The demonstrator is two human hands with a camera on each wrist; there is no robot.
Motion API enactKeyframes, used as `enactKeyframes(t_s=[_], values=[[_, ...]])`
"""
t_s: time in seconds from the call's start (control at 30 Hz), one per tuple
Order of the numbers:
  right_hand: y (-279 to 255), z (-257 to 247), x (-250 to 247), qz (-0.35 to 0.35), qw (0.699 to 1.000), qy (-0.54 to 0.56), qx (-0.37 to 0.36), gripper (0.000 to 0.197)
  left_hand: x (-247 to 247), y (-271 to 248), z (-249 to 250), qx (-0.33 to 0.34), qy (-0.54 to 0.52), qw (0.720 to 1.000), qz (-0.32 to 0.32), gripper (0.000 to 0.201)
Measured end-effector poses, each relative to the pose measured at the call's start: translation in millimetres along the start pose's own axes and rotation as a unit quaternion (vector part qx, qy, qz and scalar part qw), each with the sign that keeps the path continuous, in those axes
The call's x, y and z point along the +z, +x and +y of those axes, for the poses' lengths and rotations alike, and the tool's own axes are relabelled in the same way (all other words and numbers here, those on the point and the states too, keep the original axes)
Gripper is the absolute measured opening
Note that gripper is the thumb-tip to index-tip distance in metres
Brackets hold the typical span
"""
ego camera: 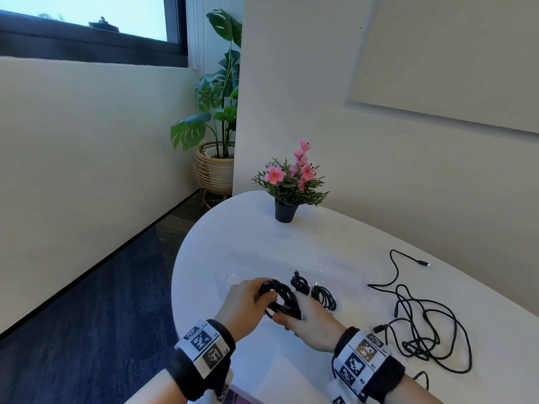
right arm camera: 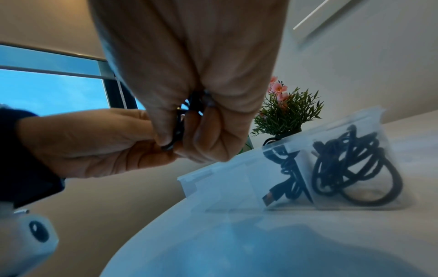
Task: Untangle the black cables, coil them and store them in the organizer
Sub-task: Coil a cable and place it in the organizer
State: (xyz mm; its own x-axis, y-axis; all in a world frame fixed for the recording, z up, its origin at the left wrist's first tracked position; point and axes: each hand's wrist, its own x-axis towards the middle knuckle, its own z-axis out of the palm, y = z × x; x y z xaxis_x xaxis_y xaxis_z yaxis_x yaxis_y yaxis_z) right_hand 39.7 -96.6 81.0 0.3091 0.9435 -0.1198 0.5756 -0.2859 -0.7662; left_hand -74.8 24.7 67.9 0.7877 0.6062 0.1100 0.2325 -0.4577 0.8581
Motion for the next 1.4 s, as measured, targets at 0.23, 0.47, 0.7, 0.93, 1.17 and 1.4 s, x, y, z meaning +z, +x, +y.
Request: enactKeyframes(t_s=[0.23,0.47,0.7,0.93,1.17,1.4], values=[[8,-7,-21,-0.089,0.992,0.049,0.073,0.017,-5,-2,-6,0.154,0.167,0.966,-0.12,0.085],[7,-5,-30,-0.147,0.976,0.111,0.116,0.017,-4,9,-14,0.31,0.459,0.832,-0.015,0.09],[10,-11,-28,-0.163,0.976,0.049,0.132,0.029,9,13,-22,0.272,0.486,0.829,-0.037,0.04],[11,-4,-16,-0.088,0.983,-0.154,0.038,0.055,6,9,-16,0.196,0.511,0.832,-0.088,0.031],[17,-8,-14,-0.085,0.97,-0.226,0.002,0.04,1,13,-29,0.211,0.479,0.844,-0.119,0.025],[30,-6,-32,-0.057,0.963,-0.264,0.01,0.032,7,23,-25,0.14,0.345,0.922,-0.109,0.057]])
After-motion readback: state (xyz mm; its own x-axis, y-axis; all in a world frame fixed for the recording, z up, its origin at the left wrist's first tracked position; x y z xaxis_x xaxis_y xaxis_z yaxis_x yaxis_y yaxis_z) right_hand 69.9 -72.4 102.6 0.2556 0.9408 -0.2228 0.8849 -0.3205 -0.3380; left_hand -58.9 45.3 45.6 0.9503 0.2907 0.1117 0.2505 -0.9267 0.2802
